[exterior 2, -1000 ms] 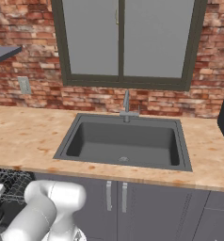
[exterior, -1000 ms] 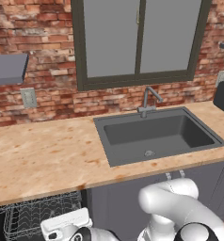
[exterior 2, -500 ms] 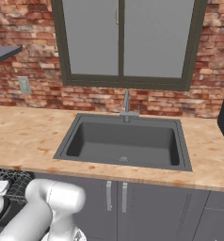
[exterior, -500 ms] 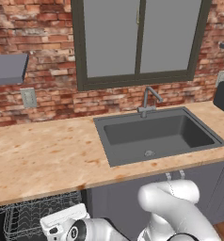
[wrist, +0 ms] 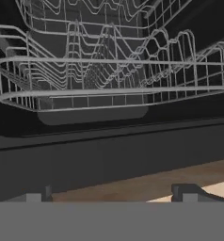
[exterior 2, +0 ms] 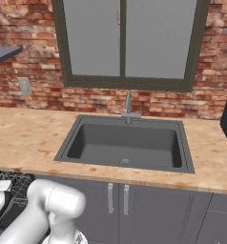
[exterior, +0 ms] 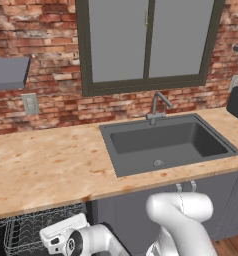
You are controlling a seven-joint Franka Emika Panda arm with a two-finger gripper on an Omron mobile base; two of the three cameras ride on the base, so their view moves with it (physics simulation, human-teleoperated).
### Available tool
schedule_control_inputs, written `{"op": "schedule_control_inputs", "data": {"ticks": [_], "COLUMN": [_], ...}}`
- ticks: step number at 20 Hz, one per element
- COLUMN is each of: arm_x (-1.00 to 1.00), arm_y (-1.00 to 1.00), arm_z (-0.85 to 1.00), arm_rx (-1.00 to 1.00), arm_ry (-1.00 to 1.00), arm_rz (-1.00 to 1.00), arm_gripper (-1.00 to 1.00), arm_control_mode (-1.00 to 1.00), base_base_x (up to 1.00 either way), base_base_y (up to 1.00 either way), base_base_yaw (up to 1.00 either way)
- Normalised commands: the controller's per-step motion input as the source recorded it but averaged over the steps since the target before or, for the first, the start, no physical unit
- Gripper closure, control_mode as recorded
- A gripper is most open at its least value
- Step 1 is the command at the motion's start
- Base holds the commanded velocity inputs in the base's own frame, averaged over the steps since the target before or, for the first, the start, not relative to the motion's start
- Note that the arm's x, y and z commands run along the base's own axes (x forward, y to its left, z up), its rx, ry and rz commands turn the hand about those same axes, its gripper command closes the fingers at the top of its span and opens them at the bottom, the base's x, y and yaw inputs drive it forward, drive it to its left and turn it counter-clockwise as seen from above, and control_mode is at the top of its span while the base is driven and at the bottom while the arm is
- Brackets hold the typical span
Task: Open the dishwasher door and pull out the top rack.
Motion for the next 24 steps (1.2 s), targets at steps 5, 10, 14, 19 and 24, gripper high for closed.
{"op": "schedule_control_inputs", "data": {"ticks": [5, 10, 14, 19, 24], "arm_x": [0.24, 0.2, -0.14, -0.18, 0.24], "arm_y": [0.2, 0.16, 0.22, 0.19, 0.22], "arm_z": [-0.2, -0.13, -0.02, 0.09, -0.1], "arm_rx": [0.05, 0.04, 0.02, 0.0, 0.0], "arm_ry": [-0.03, -0.06, -0.16, -0.19, -0.01], "arm_rz": [0.05, 0.03, 0.0, 0.0, 0.0], "arm_gripper": [-1.0, -1.0, -1.0, -1.0, -1.0], "arm_control_mode": [-1.0, -1.0, -1.0, -1.0, -1.0], "base_base_x": [0.0, 0.0, 0.0, 0.0, 0.0], "base_base_y": [0.0, 0.0, 0.0, 0.0, 0.0], "base_base_yaw": [0.0, 0.0, 0.0, 0.0, 0.0]}}
